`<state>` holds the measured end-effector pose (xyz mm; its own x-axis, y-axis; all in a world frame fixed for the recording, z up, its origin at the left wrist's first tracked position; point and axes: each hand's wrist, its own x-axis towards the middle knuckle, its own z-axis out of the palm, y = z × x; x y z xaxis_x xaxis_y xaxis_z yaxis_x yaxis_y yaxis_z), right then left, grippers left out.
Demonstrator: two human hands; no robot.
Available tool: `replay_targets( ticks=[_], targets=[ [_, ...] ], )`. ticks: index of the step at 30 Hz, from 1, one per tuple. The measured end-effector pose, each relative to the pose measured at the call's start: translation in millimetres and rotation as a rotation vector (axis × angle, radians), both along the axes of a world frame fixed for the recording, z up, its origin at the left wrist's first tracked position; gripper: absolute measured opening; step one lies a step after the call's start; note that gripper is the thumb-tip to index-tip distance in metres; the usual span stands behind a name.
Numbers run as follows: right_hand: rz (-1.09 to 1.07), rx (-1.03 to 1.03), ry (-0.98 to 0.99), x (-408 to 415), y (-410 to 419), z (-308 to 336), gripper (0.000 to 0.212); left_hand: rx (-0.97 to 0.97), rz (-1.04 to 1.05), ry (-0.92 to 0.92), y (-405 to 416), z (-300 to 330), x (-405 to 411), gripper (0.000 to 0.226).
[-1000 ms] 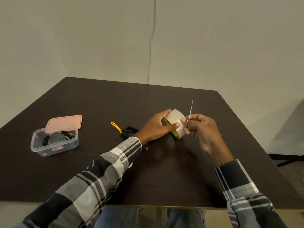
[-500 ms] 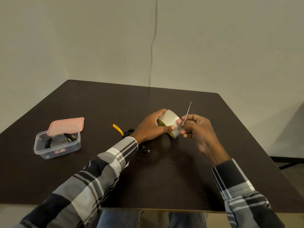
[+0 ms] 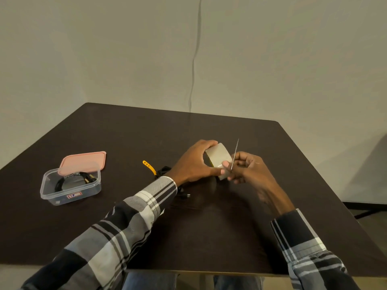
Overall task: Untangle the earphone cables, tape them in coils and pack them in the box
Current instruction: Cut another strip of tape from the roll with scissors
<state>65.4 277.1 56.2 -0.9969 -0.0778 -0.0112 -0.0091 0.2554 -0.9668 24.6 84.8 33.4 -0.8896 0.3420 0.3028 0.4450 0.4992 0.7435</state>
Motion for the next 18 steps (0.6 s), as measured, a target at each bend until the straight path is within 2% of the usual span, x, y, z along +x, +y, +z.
replay_targets(
  ticks=[7,12,15,18],
  targets=[
    [0.070,0.067,-0.055,8,5,-3,0.026,-0.140,-0.028,0.171,-1,6,2,0.076],
    [-0.130,-0.047,0.039,3,-1,2,0.036,-0.185,-0.088,0.253,5,8,7,0.067],
    [-0.118,-0.105,0.021,3,-3,1,0.035,-0.165,-0.064,0.235,6,13,7,0.063],
    [-0.094,-0.140,0.033,6,-6,-5,0.028,-0.196,-0.026,0.238,9,20,7,0.069]
  ],
)
